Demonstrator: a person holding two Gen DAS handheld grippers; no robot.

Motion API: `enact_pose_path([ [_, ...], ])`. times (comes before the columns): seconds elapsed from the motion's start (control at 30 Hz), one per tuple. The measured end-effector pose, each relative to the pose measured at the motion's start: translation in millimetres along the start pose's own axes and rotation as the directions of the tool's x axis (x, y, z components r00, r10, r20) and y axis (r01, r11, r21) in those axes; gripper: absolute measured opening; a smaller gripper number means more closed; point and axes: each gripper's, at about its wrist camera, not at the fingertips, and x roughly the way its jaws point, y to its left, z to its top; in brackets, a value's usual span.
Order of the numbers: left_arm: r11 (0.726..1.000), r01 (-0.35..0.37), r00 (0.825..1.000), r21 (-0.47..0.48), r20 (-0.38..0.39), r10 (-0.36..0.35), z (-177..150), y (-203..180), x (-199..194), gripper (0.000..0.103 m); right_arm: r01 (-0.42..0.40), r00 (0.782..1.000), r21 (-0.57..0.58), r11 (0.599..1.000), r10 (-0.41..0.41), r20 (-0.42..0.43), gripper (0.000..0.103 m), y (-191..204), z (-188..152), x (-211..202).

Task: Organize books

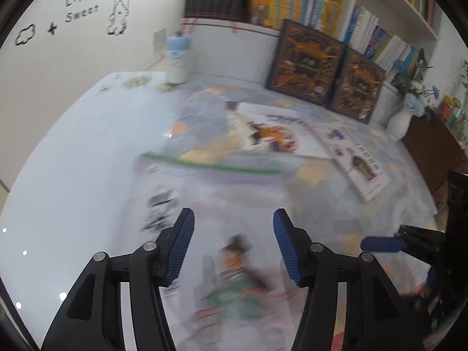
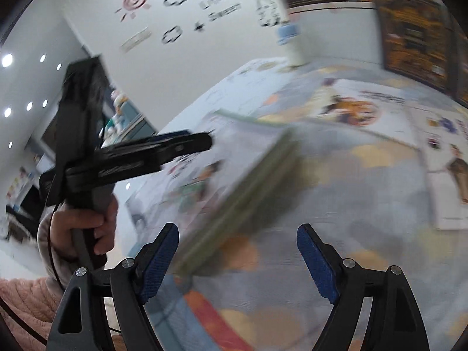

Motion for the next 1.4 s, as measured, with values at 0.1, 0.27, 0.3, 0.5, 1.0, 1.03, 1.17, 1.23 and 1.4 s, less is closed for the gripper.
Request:
enact_pose_path([
  [0.1,0.997,0.083,0.996,-0.005,0.016,-0.083,16,-42,13,0.065,0.044,0.998,0.056,0.997,-0.046,0.044,0.082,-40,2,-33],
  [0.27,0.989,0.145,0.989,-0.003,0.013,-0.145,30,-112,53,0.073,0.078,0.984,0.178,0.981,-0.104,0.142,0.082,-124,3,-82],
  [0.3,0.988,0.153,0.988,-0.006,0.001,-0.153,31,-128,69,0.073,0.093,0.981,0.197,0.976,-0.124,0.15,0.082,-136,2,-86],
  [0.5,0.994,0.112,0.989,0.011,-0.101,-0.111,23,-184,155,0.072,0.289,0.935,0.208,0.935,-0.322,0.147,0.082,-219,2,-97],
  [1.0,0.989,0.132,0.989,0.06,-0.079,-0.127,28,-206,192,0.072,0.272,0.946,0.225,0.936,-0.303,0.115,0.093,-290,23,-68],
  [1.03,0.989,0.135,0.989,0.066,-0.071,-0.131,27,-206,192,0.072,0.272,0.946,0.227,0.935,-0.302,0.115,0.096,-287,23,-66],
  [1.17,0.987,0.146,0.989,0.061,-0.04,-0.144,24,-204,194,0.072,0.247,0.945,0.254,0.935,-0.29,0.148,0.097,-286,21,-63],
  [1.23,0.987,0.145,0.989,0.063,-0.038,-0.143,25,-205,194,0.073,0.216,0.949,0.269,0.939,-0.267,0.168,0.097,-289,19,-65],
  [1.4,0.987,0.152,0.988,0.06,-0.036,-0.15,26,-204,195,0.074,0.122,0.956,0.312,0.942,-0.196,0.219,0.097,-299,15,-72],
])
